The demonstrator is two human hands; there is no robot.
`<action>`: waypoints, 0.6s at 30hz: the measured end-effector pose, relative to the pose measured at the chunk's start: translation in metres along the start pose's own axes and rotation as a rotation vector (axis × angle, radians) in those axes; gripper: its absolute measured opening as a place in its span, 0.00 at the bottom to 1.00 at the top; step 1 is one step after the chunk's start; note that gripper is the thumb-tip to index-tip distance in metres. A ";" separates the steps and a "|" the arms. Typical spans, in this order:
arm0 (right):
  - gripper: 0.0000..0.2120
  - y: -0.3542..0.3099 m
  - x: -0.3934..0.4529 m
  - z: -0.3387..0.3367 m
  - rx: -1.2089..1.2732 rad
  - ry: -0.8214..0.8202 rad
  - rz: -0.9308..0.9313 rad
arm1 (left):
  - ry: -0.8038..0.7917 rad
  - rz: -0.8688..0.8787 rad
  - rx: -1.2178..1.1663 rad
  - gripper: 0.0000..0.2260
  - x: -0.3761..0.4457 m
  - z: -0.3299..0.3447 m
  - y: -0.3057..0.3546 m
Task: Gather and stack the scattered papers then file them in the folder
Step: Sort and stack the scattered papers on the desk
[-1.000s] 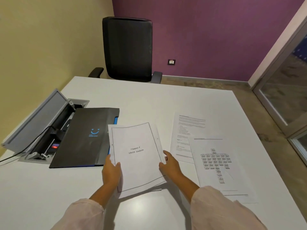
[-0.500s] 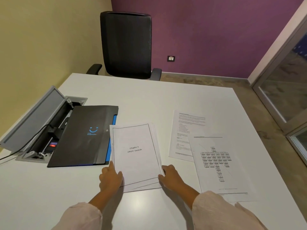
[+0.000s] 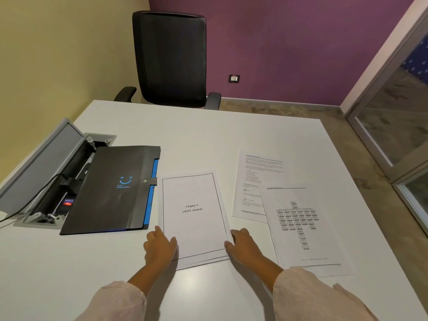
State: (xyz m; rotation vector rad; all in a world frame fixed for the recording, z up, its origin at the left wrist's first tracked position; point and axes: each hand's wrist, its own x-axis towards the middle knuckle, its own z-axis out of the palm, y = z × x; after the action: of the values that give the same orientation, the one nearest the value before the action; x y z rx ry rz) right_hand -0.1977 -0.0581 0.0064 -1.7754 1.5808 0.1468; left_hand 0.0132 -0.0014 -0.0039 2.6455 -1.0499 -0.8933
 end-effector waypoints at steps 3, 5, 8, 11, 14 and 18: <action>0.24 0.009 -0.002 -0.005 0.064 0.062 0.000 | 0.010 -0.008 -0.005 0.30 0.004 -0.001 -0.001; 0.25 0.021 -0.008 -0.010 0.061 0.172 -0.007 | 0.027 -0.003 -0.017 0.30 0.005 -0.002 -0.001; 0.32 0.049 -0.019 -0.019 -0.116 0.324 0.075 | 0.090 0.025 -0.083 0.28 0.001 -0.004 0.004; 0.42 0.078 -0.029 -0.030 -0.195 0.262 0.298 | 0.156 0.122 -0.283 0.23 -0.002 -0.005 0.012; 0.50 0.097 -0.038 -0.034 -0.149 0.172 0.455 | 0.174 0.213 -0.448 0.19 -0.006 -0.006 0.024; 0.50 0.115 -0.051 -0.020 -0.194 0.062 0.515 | 0.144 0.288 -0.465 0.16 -0.009 -0.005 0.035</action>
State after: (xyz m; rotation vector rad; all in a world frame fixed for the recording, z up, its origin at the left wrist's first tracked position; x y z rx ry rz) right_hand -0.3204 -0.0240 -0.0030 -1.4828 2.1011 0.5079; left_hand -0.0091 -0.0216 0.0167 2.0815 -1.0082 -0.7607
